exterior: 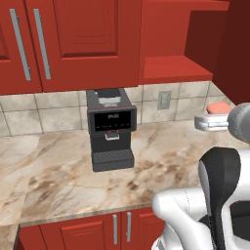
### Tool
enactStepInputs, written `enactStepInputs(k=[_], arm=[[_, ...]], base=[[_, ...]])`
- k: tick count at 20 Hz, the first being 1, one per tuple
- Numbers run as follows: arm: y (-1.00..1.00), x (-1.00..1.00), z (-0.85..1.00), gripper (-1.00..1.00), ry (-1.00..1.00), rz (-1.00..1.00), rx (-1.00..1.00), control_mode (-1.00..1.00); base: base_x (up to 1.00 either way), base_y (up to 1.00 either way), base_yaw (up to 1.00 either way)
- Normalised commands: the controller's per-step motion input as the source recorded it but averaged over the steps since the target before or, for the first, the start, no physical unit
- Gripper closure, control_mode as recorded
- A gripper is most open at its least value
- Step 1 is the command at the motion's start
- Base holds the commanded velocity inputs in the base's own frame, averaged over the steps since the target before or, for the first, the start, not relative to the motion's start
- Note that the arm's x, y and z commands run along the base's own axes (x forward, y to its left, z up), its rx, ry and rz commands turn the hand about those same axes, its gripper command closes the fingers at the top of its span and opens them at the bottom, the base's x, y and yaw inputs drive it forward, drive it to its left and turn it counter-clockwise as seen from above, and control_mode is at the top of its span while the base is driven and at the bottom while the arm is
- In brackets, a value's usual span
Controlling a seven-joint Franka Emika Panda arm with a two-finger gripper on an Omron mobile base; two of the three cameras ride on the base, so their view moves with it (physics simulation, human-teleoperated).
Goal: Locate and retrieve the bar soap and bar soap from the cabinet. Place them next to the sink.
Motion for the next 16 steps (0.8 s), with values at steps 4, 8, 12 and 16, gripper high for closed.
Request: enactStepInputs(k=[4,8,12,16], arm=[[0.11,-0.55,0.00,1.00,0.00,0.00,0.03,-1.00],[0.02,-0.57,0.00,1.00,0.00,0.00,0.03,-1.00],[0.04,-0.51,0.00,1.00,0.01,0.00,0.01,-1.00],[0.01,-0.52,0.00,1.00,0.01,0.00,0.00,-1.00]], base=[[0.00,0.00,0.00],[0.00,0.00,0.00],[0.00,0.00,0.00],[0.00,0.00,0.00]])
